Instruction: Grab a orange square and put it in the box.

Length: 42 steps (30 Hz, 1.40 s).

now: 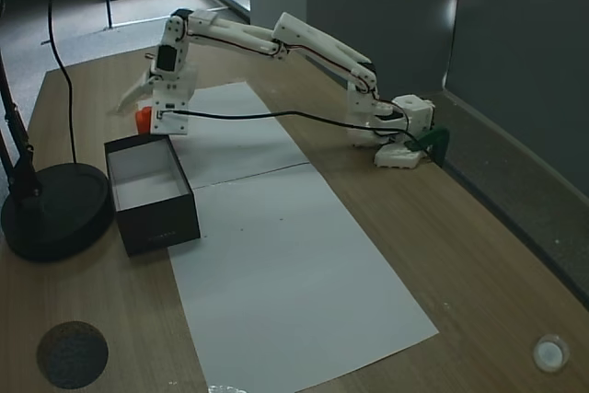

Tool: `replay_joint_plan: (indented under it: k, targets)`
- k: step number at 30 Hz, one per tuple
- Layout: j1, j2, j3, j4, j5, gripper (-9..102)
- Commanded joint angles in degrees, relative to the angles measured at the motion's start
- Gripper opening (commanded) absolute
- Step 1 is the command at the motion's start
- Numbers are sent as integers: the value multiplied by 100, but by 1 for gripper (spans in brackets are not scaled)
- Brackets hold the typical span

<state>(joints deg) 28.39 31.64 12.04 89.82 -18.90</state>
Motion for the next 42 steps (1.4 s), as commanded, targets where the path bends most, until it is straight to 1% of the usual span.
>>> replay_joint_plan:
  k: [1, 3, 5, 7, 10, 12, 20, 23, 26, 29, 31, 36, 42]
  targets:
    - [141, 88, -220, -105, -79, 45]
    - [176, 88, -211, -149, -105, 45]
    - [176, 79, -185, -132, -229, 40]
    - [167, -18, -185, -123, -264, 32]
    - [167, -237, -211, -132, -264, 14]
    - [158, -396, -255, -149, -290, 8]
    - [132, -396, -281, -141, -396, 7]
    - [132, 62, -536, 18, -378, 7]
    - [114, 729, -993, 404, -378, 7]
    - [-35, 1468, -1397, 826, -378, 7]
    - [-185, 1978, -1406, 923, -281, 7]
    - [-703, 3103, -773, 923, 229, 7]
    - [-1731, 4017, 598, 923, 738, 7]
